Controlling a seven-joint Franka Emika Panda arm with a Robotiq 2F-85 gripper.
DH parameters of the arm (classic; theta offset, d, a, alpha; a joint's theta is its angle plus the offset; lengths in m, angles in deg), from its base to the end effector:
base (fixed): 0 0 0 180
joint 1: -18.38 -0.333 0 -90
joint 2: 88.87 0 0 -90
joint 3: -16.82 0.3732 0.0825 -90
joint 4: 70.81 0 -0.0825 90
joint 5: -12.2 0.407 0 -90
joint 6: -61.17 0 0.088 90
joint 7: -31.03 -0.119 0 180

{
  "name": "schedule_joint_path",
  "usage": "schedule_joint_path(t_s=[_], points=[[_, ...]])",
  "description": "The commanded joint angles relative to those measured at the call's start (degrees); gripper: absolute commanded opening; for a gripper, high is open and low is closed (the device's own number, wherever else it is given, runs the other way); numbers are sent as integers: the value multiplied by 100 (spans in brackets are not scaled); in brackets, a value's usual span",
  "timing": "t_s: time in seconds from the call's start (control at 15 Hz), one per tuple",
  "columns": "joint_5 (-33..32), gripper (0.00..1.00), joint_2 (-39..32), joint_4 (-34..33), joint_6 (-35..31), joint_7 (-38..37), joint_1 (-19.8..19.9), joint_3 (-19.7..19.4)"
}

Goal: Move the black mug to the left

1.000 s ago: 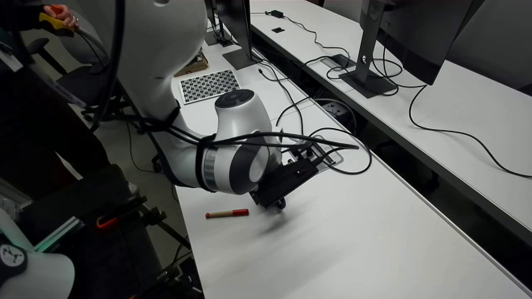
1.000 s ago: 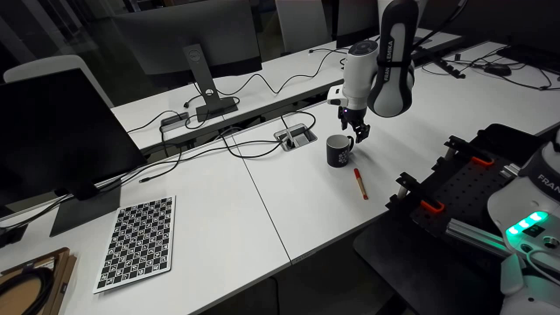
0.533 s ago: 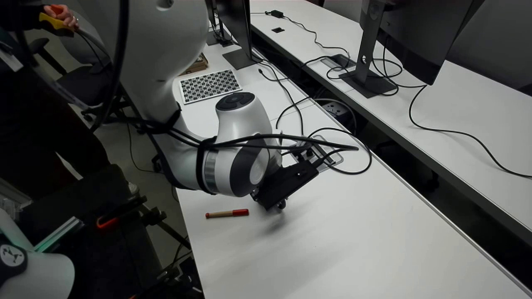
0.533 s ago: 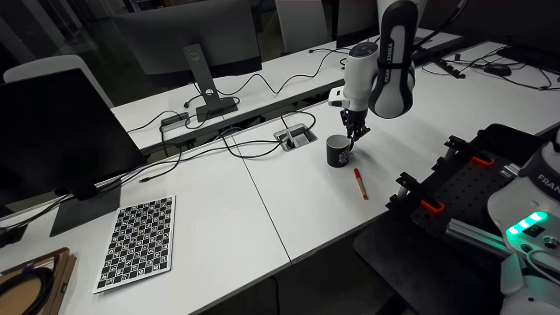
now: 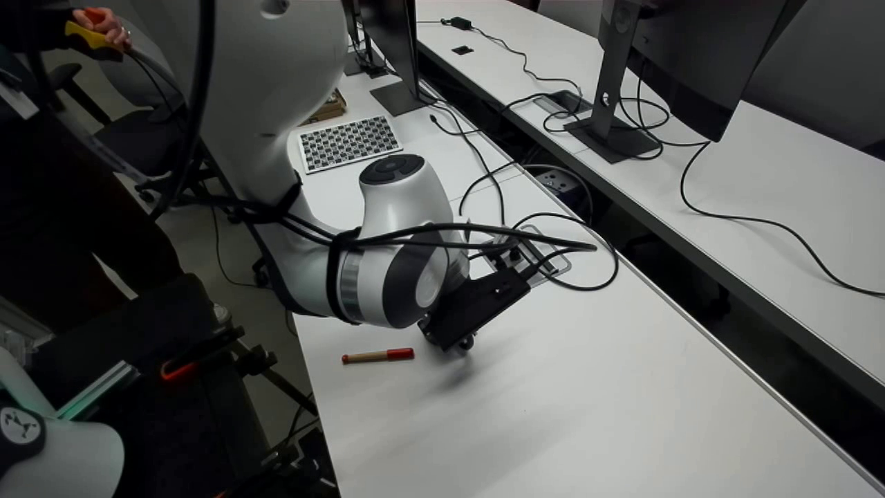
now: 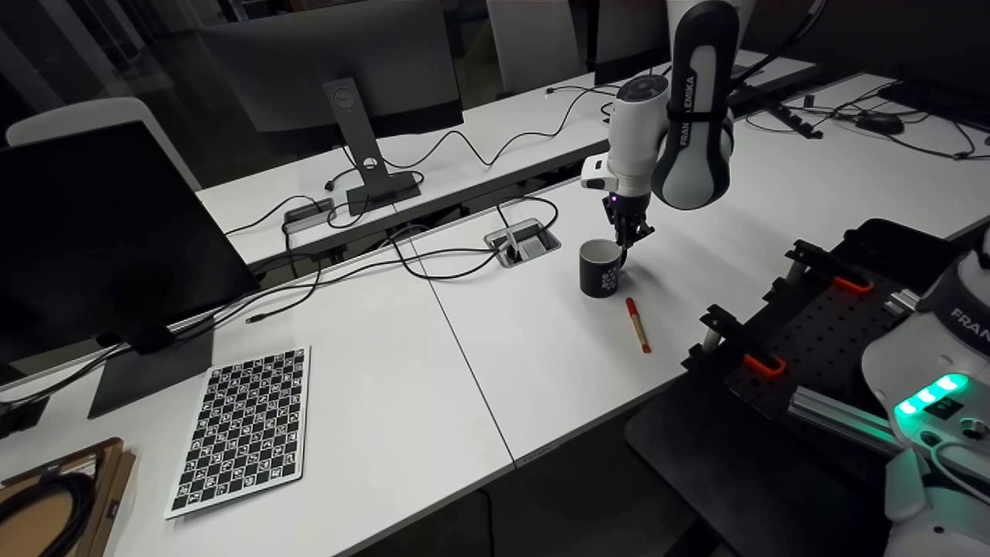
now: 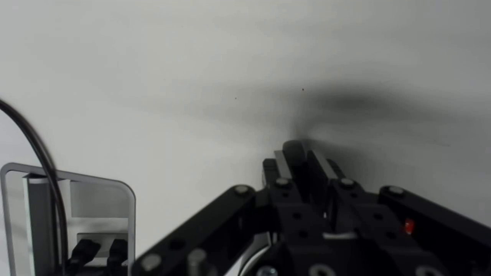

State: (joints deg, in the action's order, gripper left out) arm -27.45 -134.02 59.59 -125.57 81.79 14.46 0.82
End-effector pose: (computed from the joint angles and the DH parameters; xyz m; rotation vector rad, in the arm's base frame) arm 0.5250 -0.0616 0.0401 2.1678 1.9577 0.0459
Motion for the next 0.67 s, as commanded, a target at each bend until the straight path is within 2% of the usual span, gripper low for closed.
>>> schedule_joint_path(t_s=[0.0,0.2,0.6], points=[[19,4,-57,-72,66,1,31,24],[44,4,43,-42,-13,-22,226,223],[-5,4,189,-126,16,-25,1095,1197]])
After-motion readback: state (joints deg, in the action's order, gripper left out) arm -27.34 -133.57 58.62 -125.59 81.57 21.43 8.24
